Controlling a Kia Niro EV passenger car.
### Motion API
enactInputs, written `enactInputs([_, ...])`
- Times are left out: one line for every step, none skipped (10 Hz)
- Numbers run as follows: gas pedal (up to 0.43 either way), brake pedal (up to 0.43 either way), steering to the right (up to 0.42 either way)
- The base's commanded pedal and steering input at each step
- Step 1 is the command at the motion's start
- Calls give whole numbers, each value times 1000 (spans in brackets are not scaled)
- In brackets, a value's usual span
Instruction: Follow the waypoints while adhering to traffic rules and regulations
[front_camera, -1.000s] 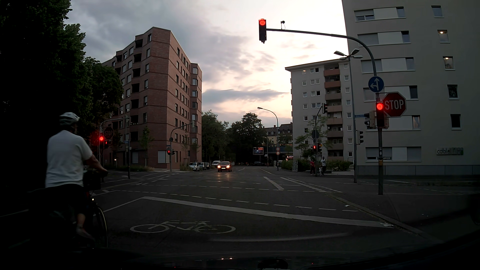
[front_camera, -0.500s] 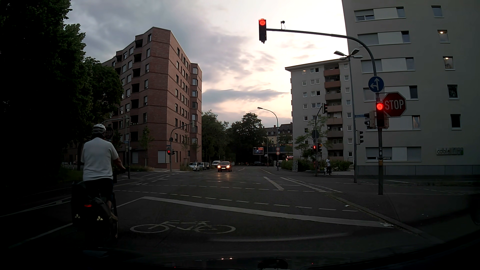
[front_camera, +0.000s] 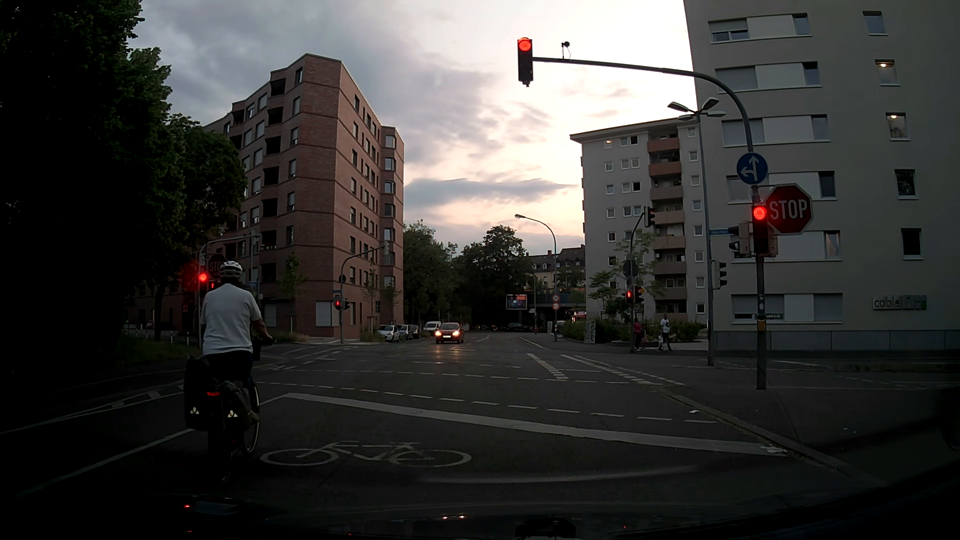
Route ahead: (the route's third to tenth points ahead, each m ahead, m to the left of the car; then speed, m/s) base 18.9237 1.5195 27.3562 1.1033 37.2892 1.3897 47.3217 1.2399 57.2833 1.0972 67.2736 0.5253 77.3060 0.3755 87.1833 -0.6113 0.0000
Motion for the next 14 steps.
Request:
enactInputs([0,207,-8])
enactInputs([0,207,-8])
enactInputs([0,207,-8])
enactInputs([0,207,-8])
enactInputs([0,207,-8])
enactInputs([0,207,-8])
enactInputs([0,207,-8])
enactInputs([0,207,-8])
enactInputs([0,201,-8])
enactInputs([0,207,-8])
enactInputs([0,207,-8])
enactInputs([0,207,-8])
enactInputs([0,213,-8])
enactInputs([0,213,-8])
